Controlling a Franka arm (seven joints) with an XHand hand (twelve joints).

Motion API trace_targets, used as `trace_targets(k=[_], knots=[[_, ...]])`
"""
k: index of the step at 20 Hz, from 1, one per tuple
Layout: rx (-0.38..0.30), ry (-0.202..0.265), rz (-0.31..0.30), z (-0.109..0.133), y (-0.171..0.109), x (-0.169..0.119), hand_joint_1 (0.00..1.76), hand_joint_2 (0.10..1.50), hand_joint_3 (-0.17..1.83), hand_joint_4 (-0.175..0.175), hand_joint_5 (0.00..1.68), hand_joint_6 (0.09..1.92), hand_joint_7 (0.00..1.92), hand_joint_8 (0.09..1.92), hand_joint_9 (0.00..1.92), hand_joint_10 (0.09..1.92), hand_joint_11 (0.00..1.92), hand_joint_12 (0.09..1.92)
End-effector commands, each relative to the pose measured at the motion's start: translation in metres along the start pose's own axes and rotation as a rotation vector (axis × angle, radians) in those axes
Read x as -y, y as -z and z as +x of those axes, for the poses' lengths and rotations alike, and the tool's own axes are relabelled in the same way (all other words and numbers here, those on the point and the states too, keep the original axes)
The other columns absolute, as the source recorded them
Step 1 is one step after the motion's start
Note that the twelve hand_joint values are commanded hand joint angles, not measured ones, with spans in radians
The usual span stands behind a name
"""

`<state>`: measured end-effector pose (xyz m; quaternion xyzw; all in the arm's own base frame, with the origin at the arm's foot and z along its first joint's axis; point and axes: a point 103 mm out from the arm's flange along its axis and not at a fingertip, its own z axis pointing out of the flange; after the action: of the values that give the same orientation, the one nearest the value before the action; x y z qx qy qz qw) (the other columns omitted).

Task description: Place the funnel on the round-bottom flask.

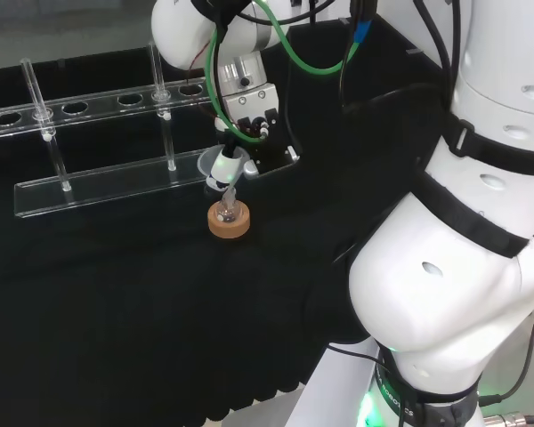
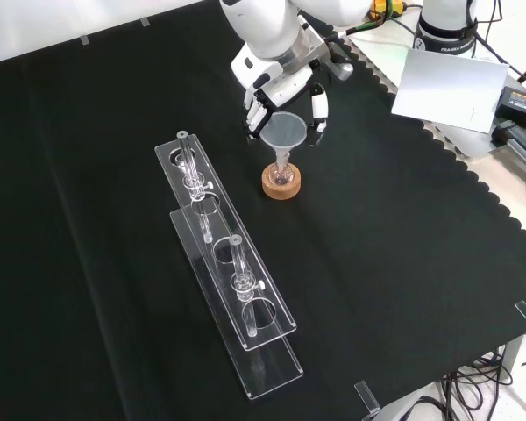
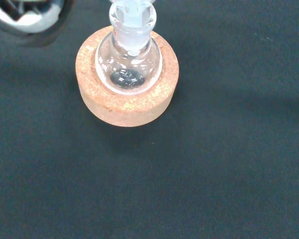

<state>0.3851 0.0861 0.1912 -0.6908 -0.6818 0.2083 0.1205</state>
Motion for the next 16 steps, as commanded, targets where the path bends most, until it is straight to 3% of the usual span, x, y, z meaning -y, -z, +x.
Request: trace_targets(k=[1,8,16], knots=[[0.006,0.001,0.006,0.0025,0.0004,-0.0003,0.83,0.61,0.64,-0.055,0.49,0.63,0.60,0.75,1.09,0.24,0.78,1.17],[0.004,-0.013,0.059,0.0024,-0.0009,-0.0016,0.82,0.61,0.63,-0.052,0.46,0.54,0.54,0.75,0.97,0.35,0.71,1.22],[-0.008,-0.004,0.098,0.0021,-0.0024,-0.0012,0.76,0.60,0.59,-0.053,0.34,0.18,0.17,0.72,0.54,0.64,0.52,1.32]])
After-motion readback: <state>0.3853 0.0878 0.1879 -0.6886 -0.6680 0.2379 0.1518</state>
